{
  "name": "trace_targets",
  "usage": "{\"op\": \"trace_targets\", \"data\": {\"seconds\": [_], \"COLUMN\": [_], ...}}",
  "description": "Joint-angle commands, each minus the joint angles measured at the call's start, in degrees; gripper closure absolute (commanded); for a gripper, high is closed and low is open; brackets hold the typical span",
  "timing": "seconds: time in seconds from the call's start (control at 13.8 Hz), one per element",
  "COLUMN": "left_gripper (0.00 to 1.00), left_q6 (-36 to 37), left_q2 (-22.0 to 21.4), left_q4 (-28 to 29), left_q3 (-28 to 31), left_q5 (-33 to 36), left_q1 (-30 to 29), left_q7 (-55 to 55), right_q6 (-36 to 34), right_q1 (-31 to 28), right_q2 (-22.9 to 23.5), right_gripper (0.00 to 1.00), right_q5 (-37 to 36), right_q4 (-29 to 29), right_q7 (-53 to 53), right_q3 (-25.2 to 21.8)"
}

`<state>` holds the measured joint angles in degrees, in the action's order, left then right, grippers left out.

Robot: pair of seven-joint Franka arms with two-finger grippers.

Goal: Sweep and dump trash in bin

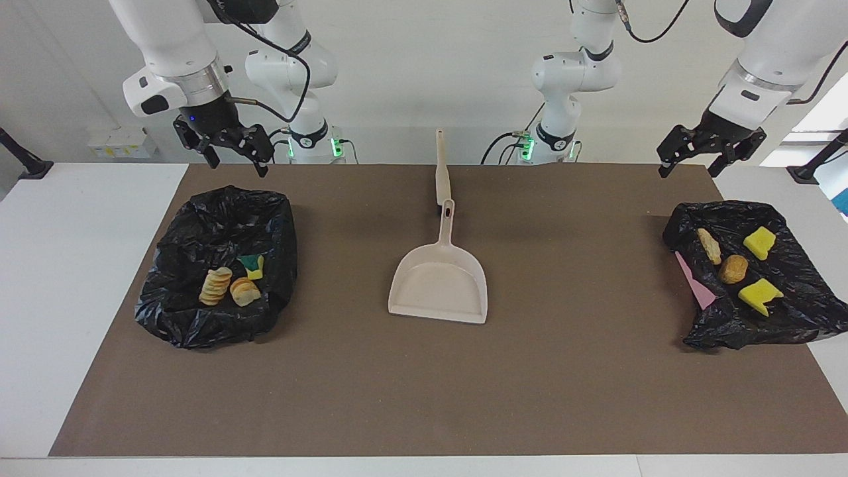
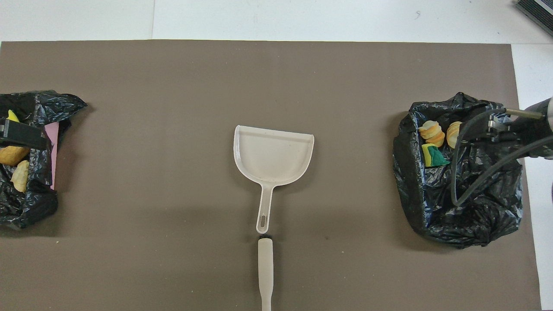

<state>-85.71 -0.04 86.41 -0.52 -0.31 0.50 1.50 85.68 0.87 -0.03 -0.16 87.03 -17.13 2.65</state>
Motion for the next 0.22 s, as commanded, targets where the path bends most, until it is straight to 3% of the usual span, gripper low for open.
{"op": "trace_targets", "data": {"seconds": [0.0,0.14], "left_gripper": [0.00,0.00], "left_q6": [0.63,0.72], "left_q2": [-0.75,-0.75], "left_q4": [0.52,0.52], "left_q3": [0.17,0.17], "left_q5": [0.75,0.75], "left_q1": [0.47,0.47], "left_q7": [-0.09,-0.09], "right_q6": [0.36,0.36], "right_q1": [-0.79,-0.79], "right_q2": [-0.94,-0.94], "right_gripper": [0.00,0.00], "right_q5": [0.07,0.07], "right_q4": [1.12,1.12], "right_q7": [0.96,0.96], "right_q3": [0.33,0.33]}}
